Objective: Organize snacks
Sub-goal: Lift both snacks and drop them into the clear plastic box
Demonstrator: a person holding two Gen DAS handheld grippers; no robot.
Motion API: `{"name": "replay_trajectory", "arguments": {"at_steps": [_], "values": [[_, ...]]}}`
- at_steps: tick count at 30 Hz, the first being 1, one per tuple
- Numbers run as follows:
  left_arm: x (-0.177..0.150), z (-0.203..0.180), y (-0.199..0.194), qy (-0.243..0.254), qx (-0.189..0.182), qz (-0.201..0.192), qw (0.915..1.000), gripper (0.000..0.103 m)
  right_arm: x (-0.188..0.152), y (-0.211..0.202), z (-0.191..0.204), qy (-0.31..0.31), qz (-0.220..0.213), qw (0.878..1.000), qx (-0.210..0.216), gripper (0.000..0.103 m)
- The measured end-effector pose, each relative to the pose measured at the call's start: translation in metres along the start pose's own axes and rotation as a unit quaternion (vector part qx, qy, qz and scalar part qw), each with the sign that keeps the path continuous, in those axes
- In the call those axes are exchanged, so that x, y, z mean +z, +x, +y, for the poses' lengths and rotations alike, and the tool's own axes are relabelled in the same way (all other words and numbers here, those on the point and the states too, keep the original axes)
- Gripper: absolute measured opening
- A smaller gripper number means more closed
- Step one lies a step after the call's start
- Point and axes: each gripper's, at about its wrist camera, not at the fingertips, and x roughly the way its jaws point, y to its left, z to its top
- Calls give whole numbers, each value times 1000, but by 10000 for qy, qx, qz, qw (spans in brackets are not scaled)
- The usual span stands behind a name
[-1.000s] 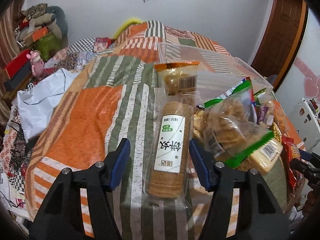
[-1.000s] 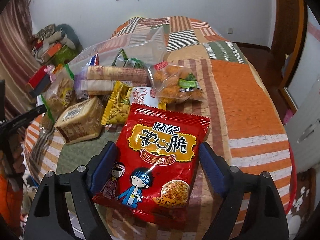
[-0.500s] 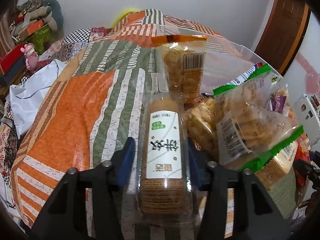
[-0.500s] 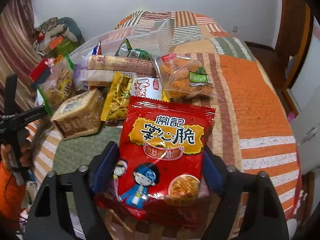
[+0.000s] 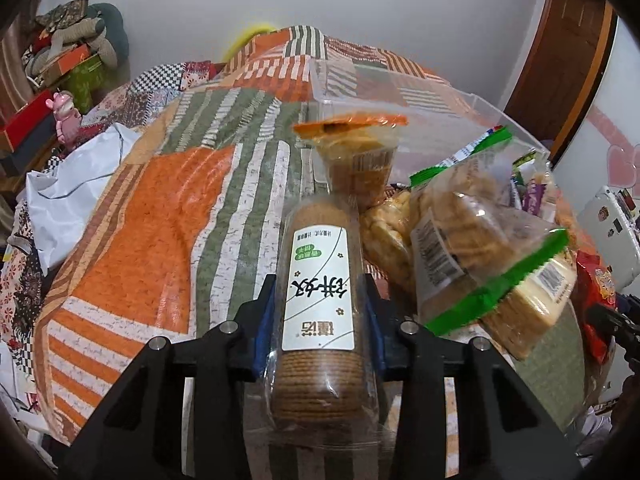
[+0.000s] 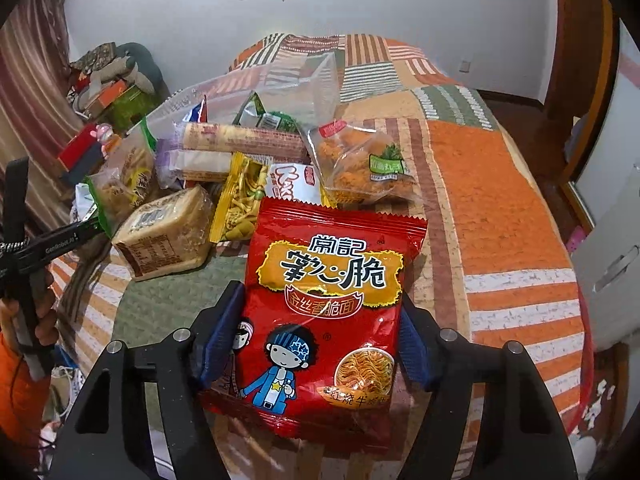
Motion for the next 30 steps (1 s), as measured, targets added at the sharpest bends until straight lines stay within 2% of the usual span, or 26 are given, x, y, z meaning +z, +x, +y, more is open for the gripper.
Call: {"name": "replay_trajectory", "arguments": {"at_steps": [8,18,24,30], "values": [[-1,-2,-34,-6,57,-329,9994,39,2,-17,3,-34,-260,9997,-7,67],[8,-10,-84,89,6,-876,9961,39,28,-28,2,-83,-793,9967,-170,67],[25,-19,-94,188,-53,-1092,9938,39,51,-34,11,-202,-1155,9930,-151,67],[43,-24,-88,199,-123,-1129,9933,39,75,-32,24,-381,-1432,9890,-46,67]]}}
